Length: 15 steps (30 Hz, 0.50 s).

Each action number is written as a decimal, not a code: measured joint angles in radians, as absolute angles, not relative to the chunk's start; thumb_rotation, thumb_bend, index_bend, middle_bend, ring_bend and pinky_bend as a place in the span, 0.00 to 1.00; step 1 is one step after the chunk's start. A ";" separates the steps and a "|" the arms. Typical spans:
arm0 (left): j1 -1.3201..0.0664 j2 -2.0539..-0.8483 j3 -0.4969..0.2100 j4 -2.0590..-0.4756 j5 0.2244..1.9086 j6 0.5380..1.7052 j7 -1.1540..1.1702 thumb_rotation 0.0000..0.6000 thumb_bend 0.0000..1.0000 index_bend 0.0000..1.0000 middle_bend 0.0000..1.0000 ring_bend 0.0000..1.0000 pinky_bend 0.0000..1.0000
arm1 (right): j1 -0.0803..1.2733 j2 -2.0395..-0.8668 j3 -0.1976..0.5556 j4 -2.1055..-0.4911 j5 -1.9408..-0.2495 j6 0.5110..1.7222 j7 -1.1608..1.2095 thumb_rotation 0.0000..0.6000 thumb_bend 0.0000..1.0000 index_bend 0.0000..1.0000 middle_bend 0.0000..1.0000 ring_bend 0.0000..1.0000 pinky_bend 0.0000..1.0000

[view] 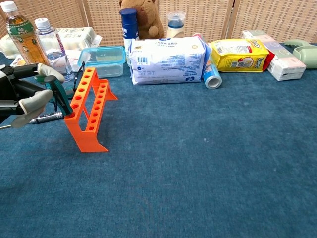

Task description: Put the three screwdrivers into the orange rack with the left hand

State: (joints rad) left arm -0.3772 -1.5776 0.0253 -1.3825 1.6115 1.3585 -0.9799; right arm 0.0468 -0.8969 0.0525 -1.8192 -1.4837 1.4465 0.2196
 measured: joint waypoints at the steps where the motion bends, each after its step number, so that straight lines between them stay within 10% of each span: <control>1: -0.377 -1.577 0.025 -1.383 1.611 1.357 -0.978 1.00 0.45 0.45 0.89 0.79 0.89 | 0.047 -0.897 0.052 -1.819 -1.484 1.446 0.221 1.00 0.00 0.00 0.01 0.00 0.00; 15: -0.378 -1.578 0.024 -1.385 1.615 1.357 -0.962 1.00 0.31 0.45 0.89 0.79 0.89 | 0.049 -0.895 0.051 -1.822 -1.485 1.442 0.225 1.00 0.00 0.00 0.01 0.00 0.00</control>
